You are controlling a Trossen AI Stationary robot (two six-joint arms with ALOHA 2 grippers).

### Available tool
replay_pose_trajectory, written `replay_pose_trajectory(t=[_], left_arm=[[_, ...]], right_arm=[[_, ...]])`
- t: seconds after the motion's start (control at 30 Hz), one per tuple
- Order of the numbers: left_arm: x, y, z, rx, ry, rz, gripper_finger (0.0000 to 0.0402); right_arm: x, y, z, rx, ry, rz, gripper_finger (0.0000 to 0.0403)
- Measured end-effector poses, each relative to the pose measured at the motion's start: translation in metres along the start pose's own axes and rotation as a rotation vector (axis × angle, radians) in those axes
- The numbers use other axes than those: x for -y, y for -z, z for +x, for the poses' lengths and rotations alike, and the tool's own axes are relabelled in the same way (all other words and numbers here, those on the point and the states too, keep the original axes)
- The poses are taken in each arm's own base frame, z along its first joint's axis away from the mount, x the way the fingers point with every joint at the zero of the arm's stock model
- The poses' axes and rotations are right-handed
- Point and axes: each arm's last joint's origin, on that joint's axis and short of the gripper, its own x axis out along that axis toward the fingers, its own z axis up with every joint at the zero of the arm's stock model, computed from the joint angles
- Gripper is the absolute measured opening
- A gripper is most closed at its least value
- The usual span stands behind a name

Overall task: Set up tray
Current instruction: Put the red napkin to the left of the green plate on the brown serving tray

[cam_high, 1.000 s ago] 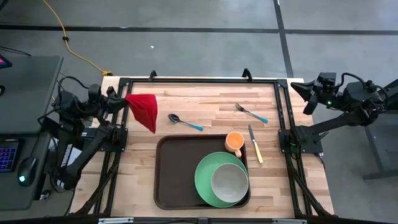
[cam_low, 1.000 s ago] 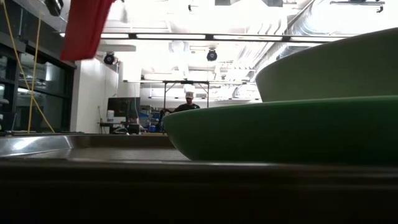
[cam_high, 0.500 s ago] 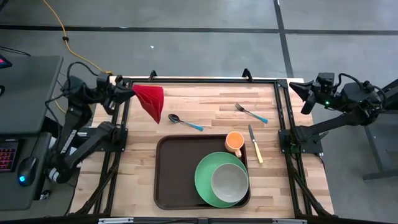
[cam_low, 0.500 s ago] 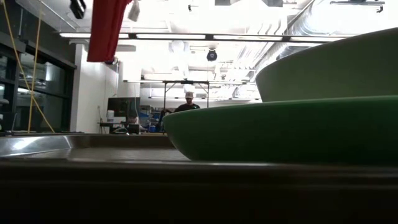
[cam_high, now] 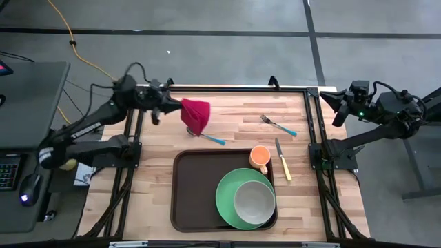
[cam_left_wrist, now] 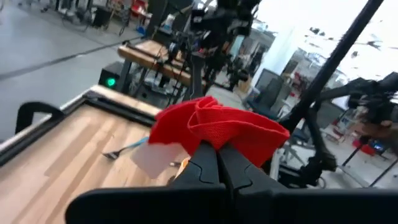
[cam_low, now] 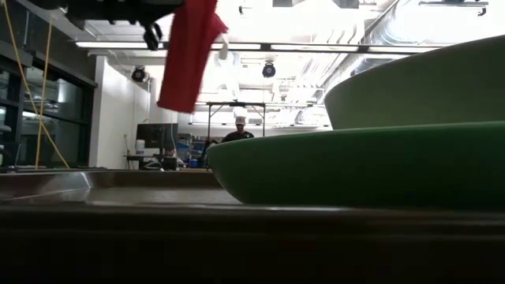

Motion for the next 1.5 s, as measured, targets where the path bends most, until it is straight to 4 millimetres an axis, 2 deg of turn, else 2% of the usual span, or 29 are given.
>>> replay_pose_trajectory(t=[0.2,0.47,0.6,0.77,1.0,1.3,1.5], left_arm=[[0.01,0.014,0.025,-0.015,-0.106,-0.021,0.0011],[0.052,0.031,0.045,-0.012,-0.131,-0.018,0.0011],[0.074,0.041,0.05,0.005,-0.188,-0.064,0.0011],[0.098,0.055,0.055,0.073,-0.352,-0.135,0.0011],[0.12,0.081,0.063,0.149,-0.557,-0.231,0.0011],[0.144,0.117,0.074,0.159,-0.605,-0.312,0.0011],[0.164,0.136,0.071,0.172,-0.583,-0.392,0.0011]], right_arm=[[0.0,0.0,0.0,-0.004,-0.008,-0.004,0.0],[-0.001,0.001,0.0,-0.017,-0.033,-0.02,0.0],[-0.001,0.001,0.0,-0.026,-0.05,-0.029,0.0],[-0.002,0.001,0.0,-0.036,-0.069,-0.034,0.0],[-0.002,0.001,0.0,-0.043,-0.084,-0.056,0.0],[-0.003,0.002,0.0,-0.057,-0.115,-0.07,0.0],[-0.004,0.002,0.0,-0.067,-0.135,-0.071,0.0]])
